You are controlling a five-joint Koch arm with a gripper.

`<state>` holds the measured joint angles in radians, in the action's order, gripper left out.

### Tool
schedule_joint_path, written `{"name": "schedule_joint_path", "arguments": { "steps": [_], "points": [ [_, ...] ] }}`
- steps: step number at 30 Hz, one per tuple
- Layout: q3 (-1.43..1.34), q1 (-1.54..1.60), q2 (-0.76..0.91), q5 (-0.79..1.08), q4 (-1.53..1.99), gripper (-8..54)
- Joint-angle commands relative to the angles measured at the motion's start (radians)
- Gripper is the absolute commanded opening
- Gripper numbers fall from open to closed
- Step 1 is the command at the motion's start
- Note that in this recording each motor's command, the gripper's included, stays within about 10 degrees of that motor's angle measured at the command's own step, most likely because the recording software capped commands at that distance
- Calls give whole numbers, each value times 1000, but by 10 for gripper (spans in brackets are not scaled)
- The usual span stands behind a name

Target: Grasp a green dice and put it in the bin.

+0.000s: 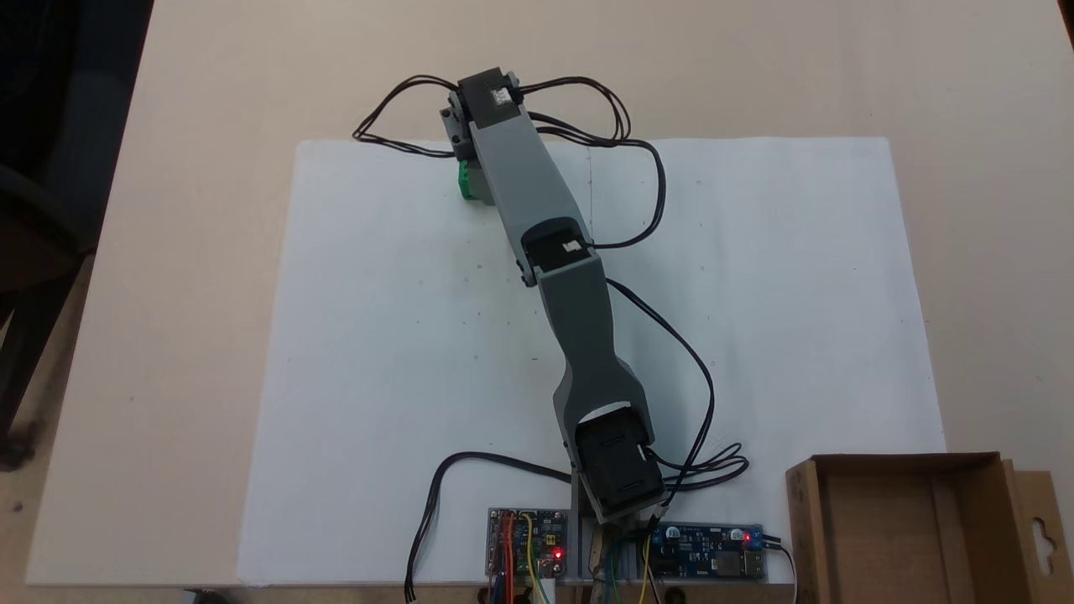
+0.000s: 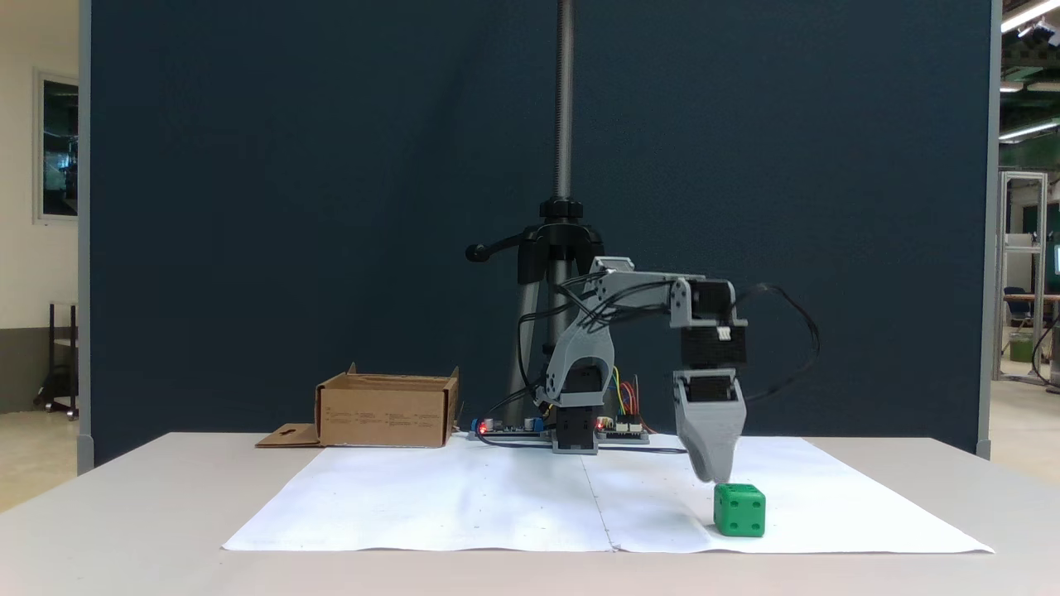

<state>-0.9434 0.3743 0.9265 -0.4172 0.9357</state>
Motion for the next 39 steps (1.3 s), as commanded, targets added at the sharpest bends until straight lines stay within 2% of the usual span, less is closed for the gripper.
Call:
{"name": "schedule_joint_path", "arguments": {
  "steps": [1,39],
  "points": [
    [61,23,20,-83,8,406],
    [69,77,-97,-101,-101,405]
  ]
}}
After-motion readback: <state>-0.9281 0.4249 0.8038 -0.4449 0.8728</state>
